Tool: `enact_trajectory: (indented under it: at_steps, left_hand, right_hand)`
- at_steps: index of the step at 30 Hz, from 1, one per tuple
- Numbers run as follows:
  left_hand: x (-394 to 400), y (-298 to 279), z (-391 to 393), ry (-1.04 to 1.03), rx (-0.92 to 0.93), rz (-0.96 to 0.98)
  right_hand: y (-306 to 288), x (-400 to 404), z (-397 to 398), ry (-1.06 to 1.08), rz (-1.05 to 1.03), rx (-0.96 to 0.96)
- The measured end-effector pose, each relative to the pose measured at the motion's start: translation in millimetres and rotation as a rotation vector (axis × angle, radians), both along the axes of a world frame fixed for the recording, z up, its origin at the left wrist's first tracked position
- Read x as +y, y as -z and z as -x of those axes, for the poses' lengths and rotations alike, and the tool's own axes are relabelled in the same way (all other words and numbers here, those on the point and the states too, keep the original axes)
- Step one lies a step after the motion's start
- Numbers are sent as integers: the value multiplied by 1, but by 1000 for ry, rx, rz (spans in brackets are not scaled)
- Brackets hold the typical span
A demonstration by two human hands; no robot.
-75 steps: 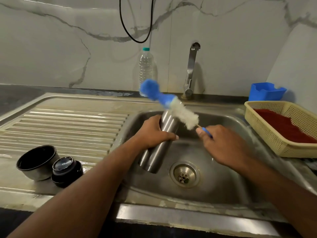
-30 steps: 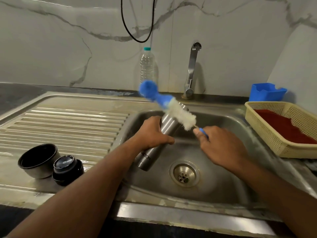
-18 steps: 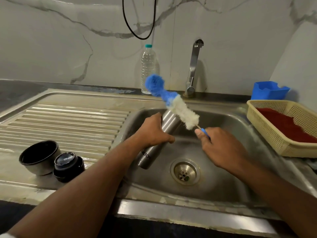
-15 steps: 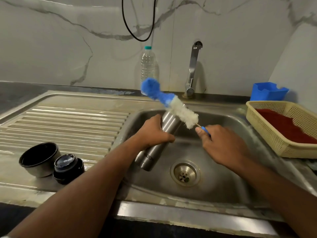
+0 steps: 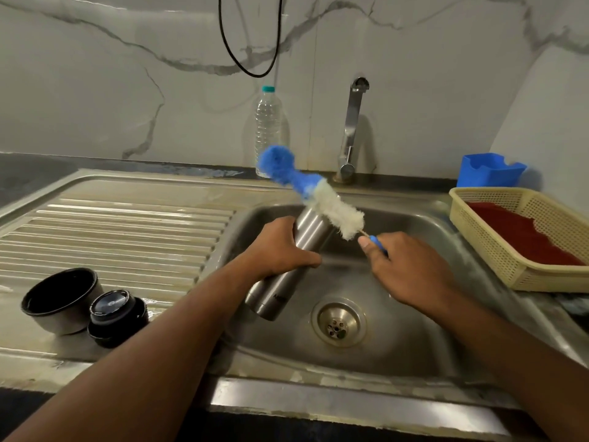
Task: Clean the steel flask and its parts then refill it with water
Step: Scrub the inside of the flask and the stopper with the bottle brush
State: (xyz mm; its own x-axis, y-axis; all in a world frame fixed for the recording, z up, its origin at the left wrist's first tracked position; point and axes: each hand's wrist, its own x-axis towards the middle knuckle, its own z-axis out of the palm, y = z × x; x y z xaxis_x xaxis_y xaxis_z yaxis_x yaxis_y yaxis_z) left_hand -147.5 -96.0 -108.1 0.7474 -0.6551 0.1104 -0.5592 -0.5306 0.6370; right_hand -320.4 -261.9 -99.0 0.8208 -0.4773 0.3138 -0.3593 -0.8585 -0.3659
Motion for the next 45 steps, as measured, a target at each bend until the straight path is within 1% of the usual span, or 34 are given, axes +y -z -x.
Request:
enact_trajectory:
  at_steps: [3, 5, 6, 9, 13, 15, 17, 19, 21, 24, 28, 31, 35, 38, 41, 45]
  left_hand:
    - [1, -1, 1, -6, -18, 7]
    - [1, -1, 1, -15, -25, 2]
    - [2, 0, 1, -18, -31, 3]
    - [2, -2, 0, -16, -36, 2]
    - [2, -4, 2, -34, -30, 6]
    - [1, -3, 2, -18, -17, 3]
    - [1, -4, 2, 7, 13, 11]
    - [1, -5, 2, 37, 71, 36]
    - [2, -6, 3, 58, 97, 41]
    - [2, -7, 3, 49, 68, 10]
    - [3, -6, 5, 46, 40, -15]
    - [3, -7, 6, 58, 22, -6]
    - [3, -5, 7, 50, 14, 3]
    - [4, -5, 6, 46, -29, -36]
    - [4, -2, 5, 38, -83, -43]
    - [5, 0, 2, 39, -105, -52]
  right_hand:
    - [1, -4, -1, 1, -51, -31]
    - [2, 0, -2, -40, -15, 6]
    - [1, 1, -2, -27, 1, 20]
    - [-2, -3, -3, 33, -34, -22]
    - [2, 2, -3, -11, 2, 16]
    - [1, -2, -3, 24, -17, 7]
    - [0, -3, -2, 16, -25, -22]
    - [0, 3, -1, -11, 24, 4]
    - [-1, 4, -1, 18, 67, 21]
    - [-1, -1, -2, 37, -10, -11]
    - [3, -1, -3, 25, 32, 11]
    - [0, -4, -3, 24, 9, -4]
    - [-1, 7, -2, 15, 76, 21]
    - [-2, 3, -2, 51, 19, 3]
    - [1, 8, -1, 17, 60, 35]
    - [1, 1, -3, 76, 28, 18]
